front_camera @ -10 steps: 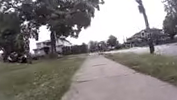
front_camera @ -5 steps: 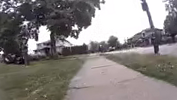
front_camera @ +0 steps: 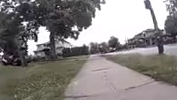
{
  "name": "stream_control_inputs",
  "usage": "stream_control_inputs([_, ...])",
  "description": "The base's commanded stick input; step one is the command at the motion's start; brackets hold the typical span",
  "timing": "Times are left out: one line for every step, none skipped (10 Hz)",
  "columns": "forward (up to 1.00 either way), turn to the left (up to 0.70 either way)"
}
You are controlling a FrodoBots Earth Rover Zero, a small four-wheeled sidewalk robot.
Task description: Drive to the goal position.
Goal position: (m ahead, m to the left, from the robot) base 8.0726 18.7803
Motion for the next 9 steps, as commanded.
stream_control_inputs([0.7, 0.0])
stream_control_inputs([0.7, 0.0])
stream_control_inputs([0.7, 0.0])
stream_control_inputs([0.7, 0.0])
stream_control_inputs([0.7, 0.0])
stream_control_inputs([0.7, 0.0])
stream_control_inputs([0.7, 0.0])
stream_control_inputs([0.7, 0.0])
stream_control_inputs([0.7, -0.19])
